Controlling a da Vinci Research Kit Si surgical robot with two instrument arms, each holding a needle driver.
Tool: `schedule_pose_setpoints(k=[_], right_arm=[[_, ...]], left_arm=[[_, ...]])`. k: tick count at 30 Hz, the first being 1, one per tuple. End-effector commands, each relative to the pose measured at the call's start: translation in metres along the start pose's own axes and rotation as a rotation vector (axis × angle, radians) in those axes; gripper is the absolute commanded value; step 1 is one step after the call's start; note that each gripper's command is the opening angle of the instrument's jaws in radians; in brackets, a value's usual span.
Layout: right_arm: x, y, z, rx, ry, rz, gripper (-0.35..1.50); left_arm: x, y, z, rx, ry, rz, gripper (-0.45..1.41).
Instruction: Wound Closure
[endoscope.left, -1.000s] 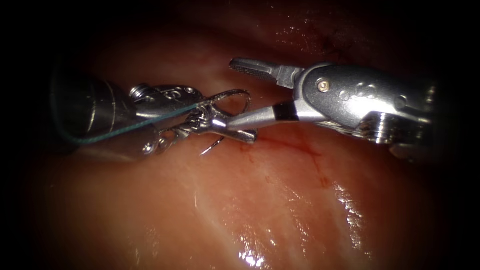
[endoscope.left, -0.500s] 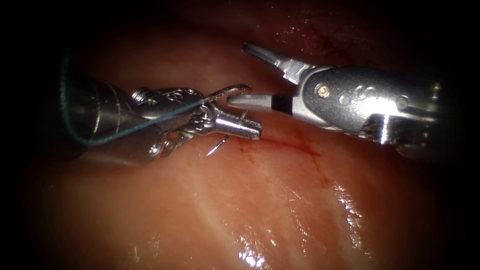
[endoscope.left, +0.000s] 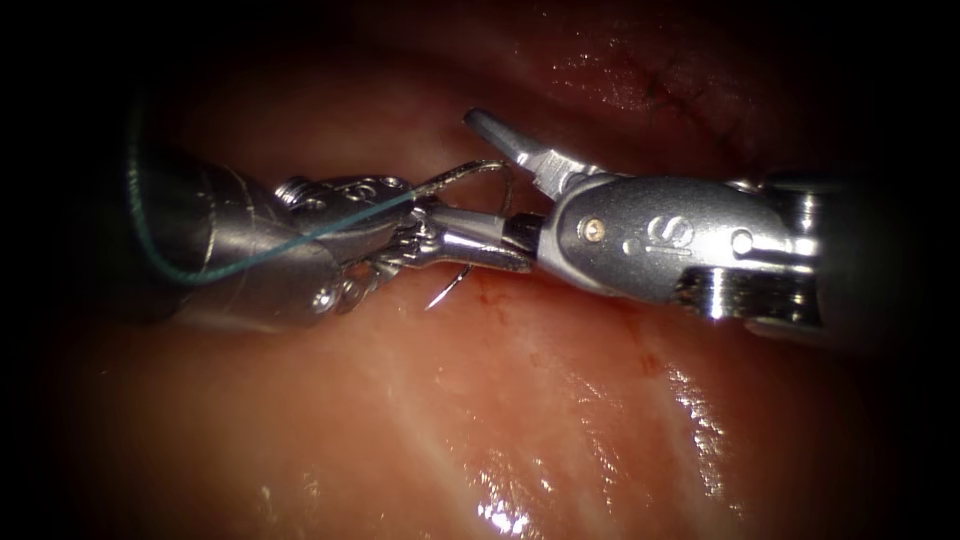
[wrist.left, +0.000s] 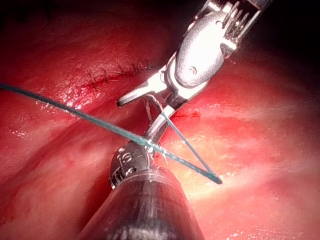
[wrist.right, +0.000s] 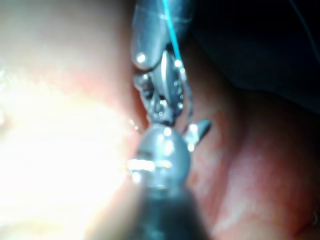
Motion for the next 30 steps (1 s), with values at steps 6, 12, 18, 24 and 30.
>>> schedule_pose_setpoints(k=[6,12,18,24,30], right_arm=[[0.0008,-0.0006,0.0001,-0.021,-0.028,-0.065,0.41],[0.0009,-0.0005,0.0002,-0.050,-0.045,-0.107,0.32],[0.0007,-0.0004,0.0002,-0.053,-0.050,-0.113,0.32],[0.0002,-0.0002,-0.0002,-0.072,-0.059,-0.130,-0.22],[-0.0002,-0.0006,-0.0011,-0.102,-0.046,-0.243,-0.35]], left_arm=[[-0.0009,-0.0006,0.0004,0.005,-0.001,-0.002,-0.45],[-0.0010,-0.0006,0.0005,0.008,0.000,-0.001,-0.45],[-0.0012,-0.0004,0.0005,0.009,0.001,-0.001,-0.45],[-0.0013,-0.0001,0.0005,0.012,0.001,-0.001,-0.45],[-0.0014,0.0000,0.0006,0.014,0.002,-0.001,-0.45]])
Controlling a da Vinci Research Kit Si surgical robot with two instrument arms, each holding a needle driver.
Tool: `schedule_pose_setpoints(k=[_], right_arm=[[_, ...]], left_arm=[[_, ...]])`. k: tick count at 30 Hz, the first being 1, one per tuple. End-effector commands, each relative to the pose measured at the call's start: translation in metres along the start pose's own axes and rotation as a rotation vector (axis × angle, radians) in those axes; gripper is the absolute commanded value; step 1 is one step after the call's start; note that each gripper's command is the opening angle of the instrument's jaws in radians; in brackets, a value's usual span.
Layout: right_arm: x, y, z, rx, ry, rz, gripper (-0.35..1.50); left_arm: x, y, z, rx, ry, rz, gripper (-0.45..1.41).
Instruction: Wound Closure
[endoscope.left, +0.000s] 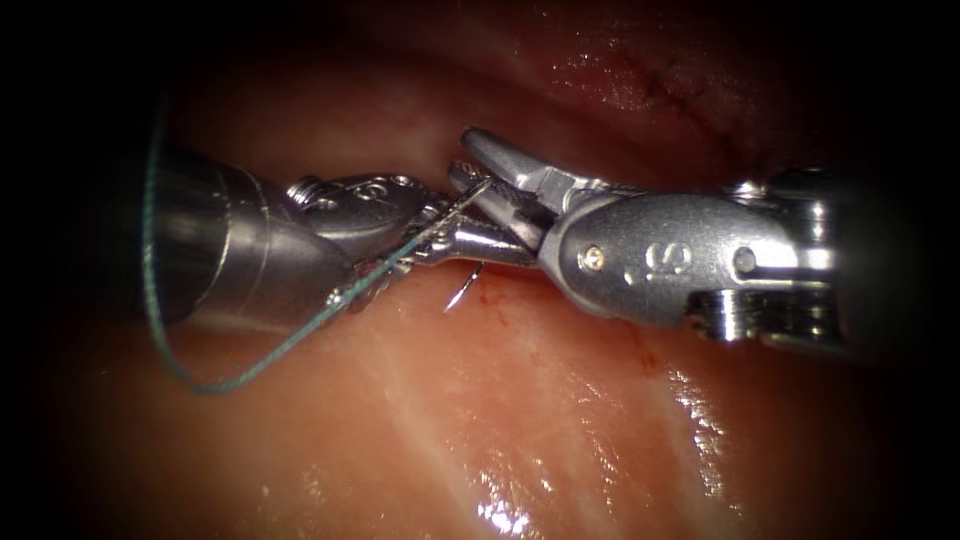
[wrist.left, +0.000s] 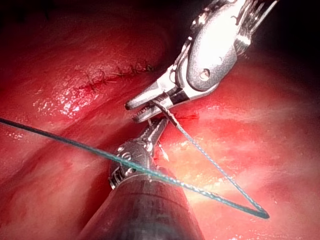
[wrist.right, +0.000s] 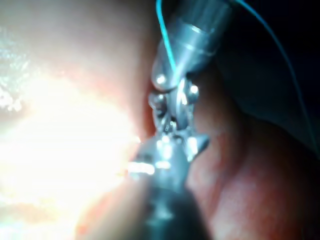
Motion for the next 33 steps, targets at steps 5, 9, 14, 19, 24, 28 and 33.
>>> schedule_pose_setpoints(k=[5,9,14,19,24,28,33], right_arm=[[-0.0006,-0.0003,0.0000,0.005,0.004,-0.010,-0.35],[-0.0010,0.0003,-0.0005,0.018,0.028,-0.009,-0.35],[-0.0013,0.0013,-0.0009,0.042,0.073,-0.003,-0.35],[-0.0026,0.0048,-0.0017,0.090,0.133,0.053,-0.35],[-0.0035,0.0062,0.0001,0.143,0.259,0.170,-0.35],[-0.0044,0.0057,0.0020,0.179,0.334,0.214,-0.35],[-0.0058,0.0047,0.0038,0.165,0.359,0.225,-0.35]], left_arm=[[-0.0007,-0.0001,0.0006,0.006,0.001,0.025,-0.06],[-0.0004,0.0000,0.0005,0.015,0.003,0.110,1.11],[0.0004,0.0001,-0.0005,0.036,0.005,0.184,1.26],[0.0004,0.0002,-0.0036,0.066,-0.009,0.333,1.26],[-0.0015,-0.0005,-0.0049,0.138,-0.105,0.480,0.93],[-0.0034,-0.0014,-0.0052,0.174,-0.170,0.509,0.39],[-0.0049,-0.0028,-0.0048,0.198,-0.262,0.585,-0.35]])
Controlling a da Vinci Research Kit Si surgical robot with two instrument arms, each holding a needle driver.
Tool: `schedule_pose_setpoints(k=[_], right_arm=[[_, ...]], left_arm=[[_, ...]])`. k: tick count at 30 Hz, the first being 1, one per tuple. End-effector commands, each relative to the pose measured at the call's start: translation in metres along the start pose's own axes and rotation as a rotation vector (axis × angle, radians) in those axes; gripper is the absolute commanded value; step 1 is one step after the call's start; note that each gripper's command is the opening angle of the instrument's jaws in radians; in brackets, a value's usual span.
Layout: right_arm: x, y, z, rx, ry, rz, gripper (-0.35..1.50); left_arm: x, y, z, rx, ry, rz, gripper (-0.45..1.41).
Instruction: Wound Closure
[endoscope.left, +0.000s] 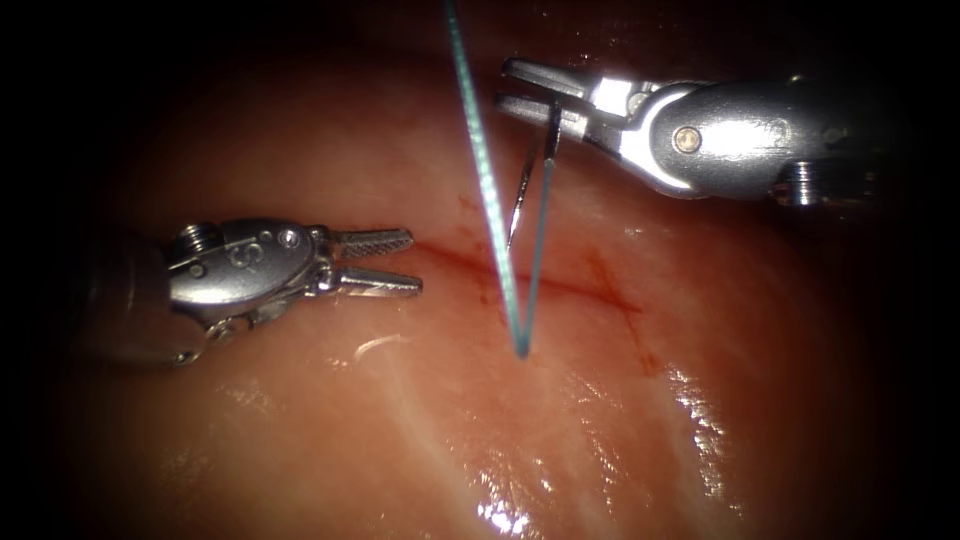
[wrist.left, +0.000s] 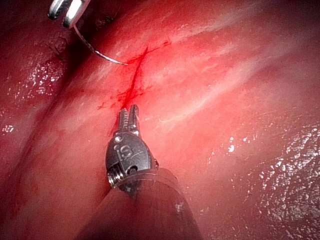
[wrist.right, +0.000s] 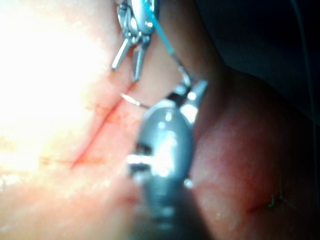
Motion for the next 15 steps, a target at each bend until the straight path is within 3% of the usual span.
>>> schedule_pose_setpoints(k=[1,7,15], right_arm=[[-0.0013,-0.0004,0.0010,-0.013,0.001,-0.004,-0.35],[-0.0043,-0.0006,0.0019,-0.051,-0.006,-0.023,-0.35],[-0.0049,-0.0011,0.0026,-0.056,-0.008,-0.024,-0.35]], left_arm=[[-0.0009,0.0001,0.0009,0.004,-0.030,0.011,-0.43],[-0.0028,-0.0006,0.0034,0.021,-0.143,0.033,-0.45],[-0.0032,-0.0003,0.0033,0.023,-0.153,0.037,-0.38]])
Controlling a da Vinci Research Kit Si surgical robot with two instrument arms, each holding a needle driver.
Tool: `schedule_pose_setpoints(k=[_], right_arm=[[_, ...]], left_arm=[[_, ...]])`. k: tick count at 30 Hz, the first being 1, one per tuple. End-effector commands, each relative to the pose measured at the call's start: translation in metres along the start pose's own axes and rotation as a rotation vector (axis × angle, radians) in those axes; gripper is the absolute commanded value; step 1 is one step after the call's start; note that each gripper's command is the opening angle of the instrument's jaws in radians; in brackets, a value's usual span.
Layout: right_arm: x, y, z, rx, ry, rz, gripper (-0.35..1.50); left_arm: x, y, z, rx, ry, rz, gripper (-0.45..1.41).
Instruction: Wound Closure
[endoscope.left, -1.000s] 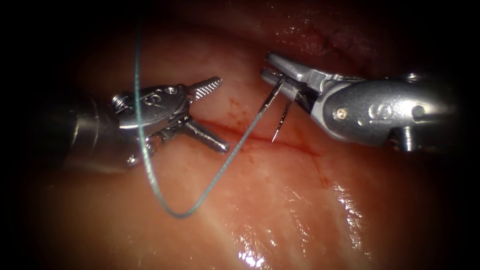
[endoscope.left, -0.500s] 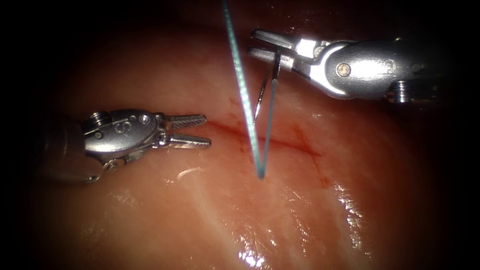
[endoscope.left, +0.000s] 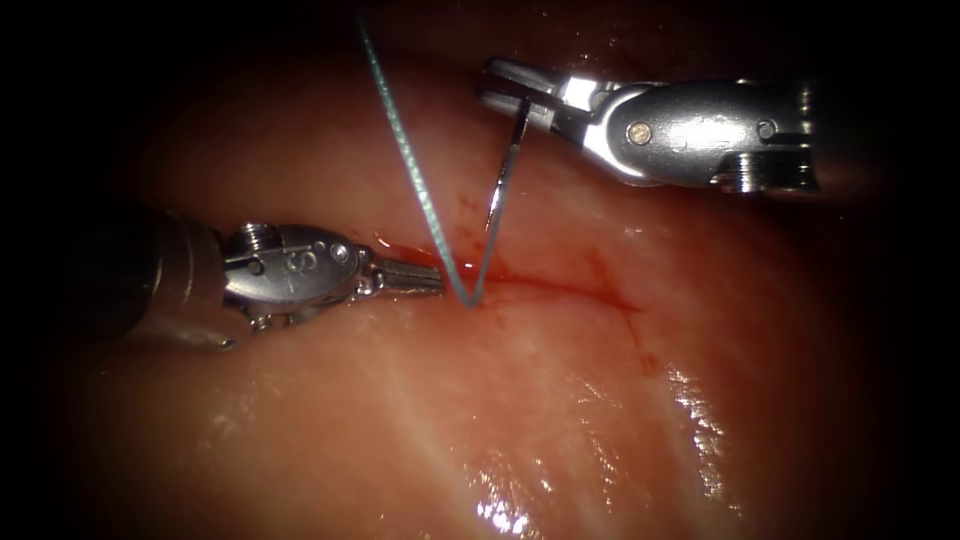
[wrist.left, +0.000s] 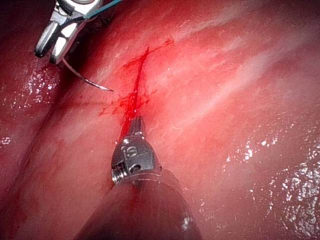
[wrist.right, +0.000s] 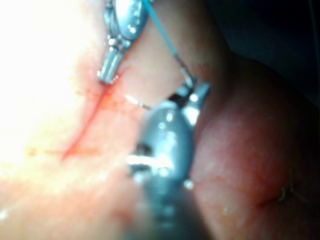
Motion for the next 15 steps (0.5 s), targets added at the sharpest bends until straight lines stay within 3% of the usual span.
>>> schedule_pose_setpoints(k=[1,15], right_arm=[[-0.0003,-0.0003,0.0007,0.001,0.002,0.001,-0.35],[-0.0004,-0.0001,0.0009,-0.012,0.009,0.008,-0.35]], left_arm=[[-0.0005,0.0004,0.0006,-0.002,0.000,-0.004,-0.38],[-0.0014,0.0006,0.0009,0.000,-0.005,0.004,-0.28]])
